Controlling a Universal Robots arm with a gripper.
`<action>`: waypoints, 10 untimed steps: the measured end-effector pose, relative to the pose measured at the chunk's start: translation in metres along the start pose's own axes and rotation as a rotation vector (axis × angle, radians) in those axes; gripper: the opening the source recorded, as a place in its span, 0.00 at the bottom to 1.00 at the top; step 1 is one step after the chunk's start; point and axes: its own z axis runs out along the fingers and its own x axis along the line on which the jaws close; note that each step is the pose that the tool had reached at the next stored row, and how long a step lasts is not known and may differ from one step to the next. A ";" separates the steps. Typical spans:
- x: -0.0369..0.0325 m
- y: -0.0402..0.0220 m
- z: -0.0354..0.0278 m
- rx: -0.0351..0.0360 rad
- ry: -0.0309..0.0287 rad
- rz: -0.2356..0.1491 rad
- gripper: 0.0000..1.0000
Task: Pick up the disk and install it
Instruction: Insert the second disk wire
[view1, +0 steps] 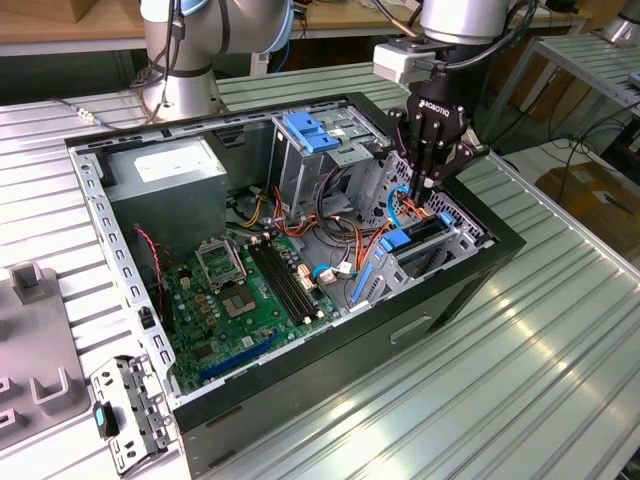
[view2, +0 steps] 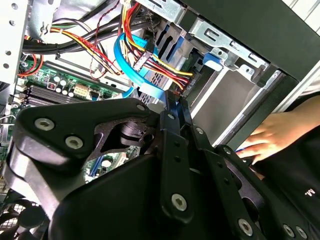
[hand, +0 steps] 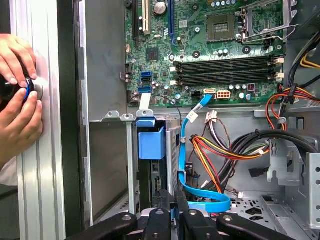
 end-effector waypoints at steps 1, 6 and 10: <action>0.0010 0.0000 0.0002 0.0002 -0.0011 0.000 0.16; 0.0100 0.0000 0.0029 0.0048 -0.0312 -0.001 0.16; 0.0161 0.0015 0.0051 0.0136 -0.0623 -0.004 0.16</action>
